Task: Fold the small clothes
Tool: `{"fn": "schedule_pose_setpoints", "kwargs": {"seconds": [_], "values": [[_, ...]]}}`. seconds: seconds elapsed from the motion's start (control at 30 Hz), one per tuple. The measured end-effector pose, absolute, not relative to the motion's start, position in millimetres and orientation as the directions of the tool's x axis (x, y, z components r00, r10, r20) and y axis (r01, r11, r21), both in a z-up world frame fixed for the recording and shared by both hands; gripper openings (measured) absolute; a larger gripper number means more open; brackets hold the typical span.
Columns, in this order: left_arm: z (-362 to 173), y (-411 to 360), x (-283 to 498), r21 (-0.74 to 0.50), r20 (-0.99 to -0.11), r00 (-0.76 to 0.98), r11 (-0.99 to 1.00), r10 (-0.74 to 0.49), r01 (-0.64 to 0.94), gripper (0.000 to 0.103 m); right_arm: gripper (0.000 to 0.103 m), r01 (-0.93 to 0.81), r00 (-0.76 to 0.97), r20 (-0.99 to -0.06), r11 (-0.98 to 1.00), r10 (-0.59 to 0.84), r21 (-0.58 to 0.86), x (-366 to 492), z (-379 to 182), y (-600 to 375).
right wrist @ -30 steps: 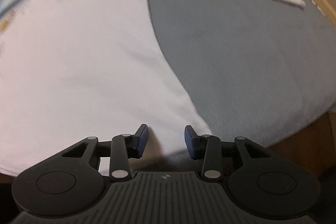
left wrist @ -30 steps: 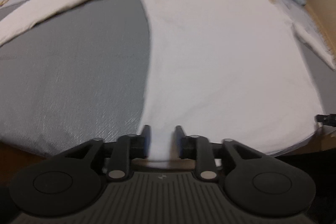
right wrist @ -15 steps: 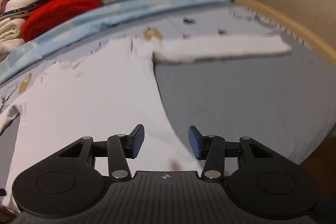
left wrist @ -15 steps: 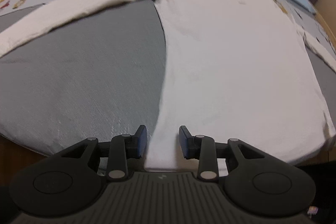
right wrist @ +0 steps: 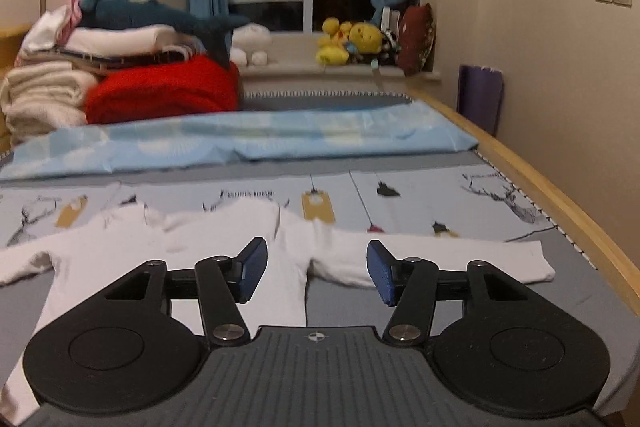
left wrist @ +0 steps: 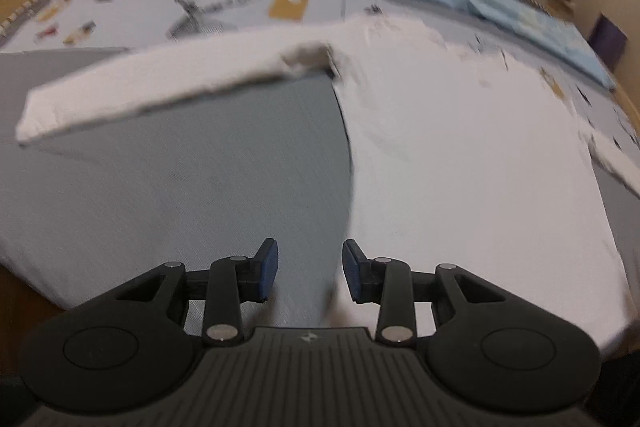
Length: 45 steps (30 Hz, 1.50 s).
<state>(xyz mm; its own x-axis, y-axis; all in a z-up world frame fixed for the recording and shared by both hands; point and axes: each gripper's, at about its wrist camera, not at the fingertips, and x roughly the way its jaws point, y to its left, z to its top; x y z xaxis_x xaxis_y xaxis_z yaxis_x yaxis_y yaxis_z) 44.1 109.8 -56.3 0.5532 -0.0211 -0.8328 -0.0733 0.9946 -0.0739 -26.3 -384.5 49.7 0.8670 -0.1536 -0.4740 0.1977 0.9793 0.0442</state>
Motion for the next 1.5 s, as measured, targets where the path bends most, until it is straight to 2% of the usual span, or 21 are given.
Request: {"fn": "schedule_pose_setpoints", "kwargs": {"seconds": [0.03,0.1,0.23,0.37,0.43,0.5,0.6,0.67,0.73,0.83,1.0,1.03,1.1,1.13,1.3,1.43,1.5], "values": [[-47,110,52,-0.042,-0.82,0.572,0.997,0.005,-0.069,0.039,0.057,0.235,0.859,-0.488,0.966,-0.153,0.111,-27,48,-392],[-28,113,70,0.016,-0.778,0.626,0.998,0.046,-0.053,0.039,0.053,0.251,0.884,-0.447,0.943,-0.133,0.217,-31,50,-399],[3,145,125,0.087,-0.695,0.705,0.989,0.145,-0.119,0.039,0.053,0.264,0.881,-0.45,0.941,-0.146,0.212,-26,47,-392],[-6,203,169,0.093,-0.66,0.707,0.961,0.256,-0.26,0.039,0.053,0.237,0.878,-0.461,0.952,-0.126,0.193,-18,44,-382],[-25,237,177,0.026,-0.685,0.682,0.944,0.257,-0.33,0.039,0.053,0.239,0.876,-0.465,0.953,-0.129,0.187,-16,43,-379],[-44,268,185,-0.005,-0.772,0.575,0.901,0.272,-0.434,0.039,0.053,0.242,0.871,-0.473,0.953,-0.13,0.184,-13,41,-378],[-60,316,183,-0.099,-0.815,0.506,0.791,0.285,-0.604,0.04,0.053,0.255,0.862,-0.487,0.951,-0.142,0.174,-6,38,-376],[-68,341,181,-0.072,-0.837,0.436,0.722,0.332,-0.688,0.045,0.053,0.265,0.853,-0.5,0.95,-0.151,0.164,2,36,-375],[-80,366,180,-0.017,-0.859,0.345,0.651,0.379,-0.759,0.045,0.053,0.271,0.844,-0.512,0.951,-0.16,0.149,9,34,-371],[-98,396,173,0.008,-0.894,0.245,0.56,0.376,-0.829,0.045,0.053,0.263,0.834,-0.527,0.957,-0.163,0.12,18,30,-364],[-104,421,172,-0.003,-0.884,0.249,0.527,0.397,-0.85,0.048,0.053,0.243,0.819,-0.551,0.967,-0.161,0.078,32,25,-354],[-105,422,174,-0.006,-0.88,0.257,0.531,0.4,-0.847,0.045,0.053,0.242,0.816,-0.556,0.967,-0.158,0.08,35,24,-353],[-106,426,177,-0.013,-0.874,0.268,0.533,0.406,-0.846,0.026,0.053,0.247,0.807,-0.57,0.965,-0.154,0.089,42,22,-353],[-104,427,178,-0.012,-0.87,0.272,0.533,0.412,-0.846,0.006,0.053,0.251,0.802,-0.577,0.963,-0.153,0.093,47,21,-353],[-91,419,188,-0.016,-0.854,0.273,0.503,0.442,-0.864,0.004,0.052,0.174,0.781,-0.619,0.981,-0.086,0.083,86,20,-330],[-59,396,206,-0.063,-0.812,0.359,0.542,0.461,-0.838,0.003,0.049,0.044,0.776,-0.631,0.998,-0.011,0.037,131,24,-285],[-43,377,217,-0.091,-0.787,0.416,0.581,0.456,-0.809,0.003,0.041,-0.009,0.756,-0.655,1.0,0.022,0.022,156,22,-266]]}}
